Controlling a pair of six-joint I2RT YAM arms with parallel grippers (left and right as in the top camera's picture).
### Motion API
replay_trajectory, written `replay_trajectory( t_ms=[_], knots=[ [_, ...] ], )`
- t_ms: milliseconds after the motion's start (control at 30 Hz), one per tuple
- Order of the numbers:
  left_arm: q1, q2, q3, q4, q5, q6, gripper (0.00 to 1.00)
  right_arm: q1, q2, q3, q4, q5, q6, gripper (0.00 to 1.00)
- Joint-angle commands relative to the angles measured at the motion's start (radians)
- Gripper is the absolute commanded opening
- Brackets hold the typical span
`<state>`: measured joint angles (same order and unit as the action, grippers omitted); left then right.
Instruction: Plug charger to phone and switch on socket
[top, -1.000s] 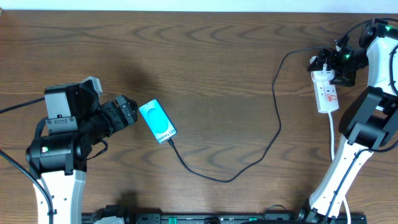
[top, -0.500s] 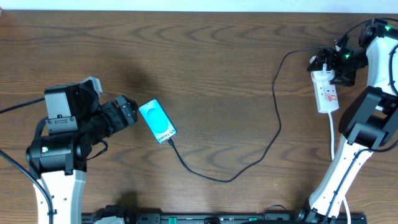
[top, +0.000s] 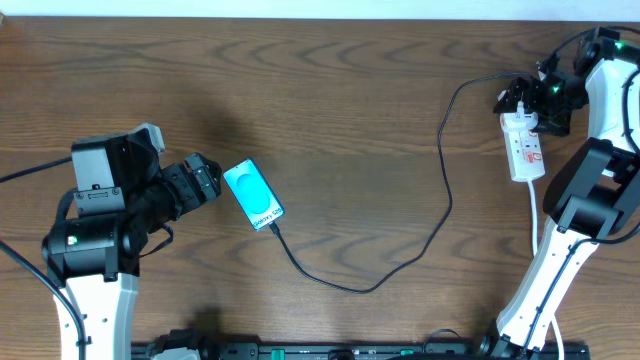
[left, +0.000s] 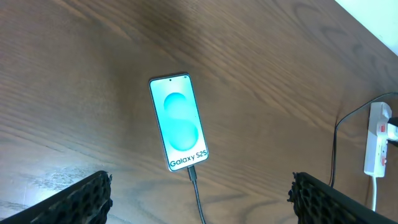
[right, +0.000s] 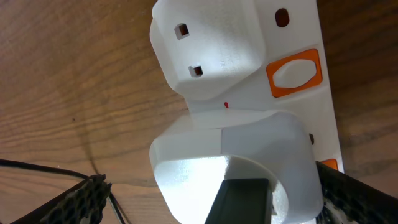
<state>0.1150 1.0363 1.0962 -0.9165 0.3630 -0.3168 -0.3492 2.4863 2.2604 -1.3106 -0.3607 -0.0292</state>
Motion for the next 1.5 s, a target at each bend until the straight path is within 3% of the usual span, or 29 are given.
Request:
replay_trajectory(
  t_ms=[0, 867, 1067, 1200, 1467],
  knots=[
    [0.002, 0.002, 0.005, -0.004, -0.010, 0.009, 0.93, 0.037, 0.035, -0.037, 0.001, -0.100, 0.014, 0.99],
    [0.002, 0.002, 0.005, -0.011, -0.010, 0.009, 0.93, 0.049, 0.032, -0.034, -0.045, -0.081, 0.051, 0.99],
    [0.002, 0.002, 0.005, -0.010, -0.010, 0.009, 0.93, 0.006, 0.003, 0.042, -0.113, -0.079, 0.051, 0.99],
    [0.002, 0.002, 0.005, -0.010, -0.010, 0.009, 0.93, -0.021, -0.059, 0.120, -0.175, -0.055, 0.051, 0.99],
    [0.002, 0.002, 0.005, -0.002, -0.010, 0.008, 0.93, -0.014, -0.320, 0.165, -0.294, 0.211, 0.100, 0.99]
  ],
)
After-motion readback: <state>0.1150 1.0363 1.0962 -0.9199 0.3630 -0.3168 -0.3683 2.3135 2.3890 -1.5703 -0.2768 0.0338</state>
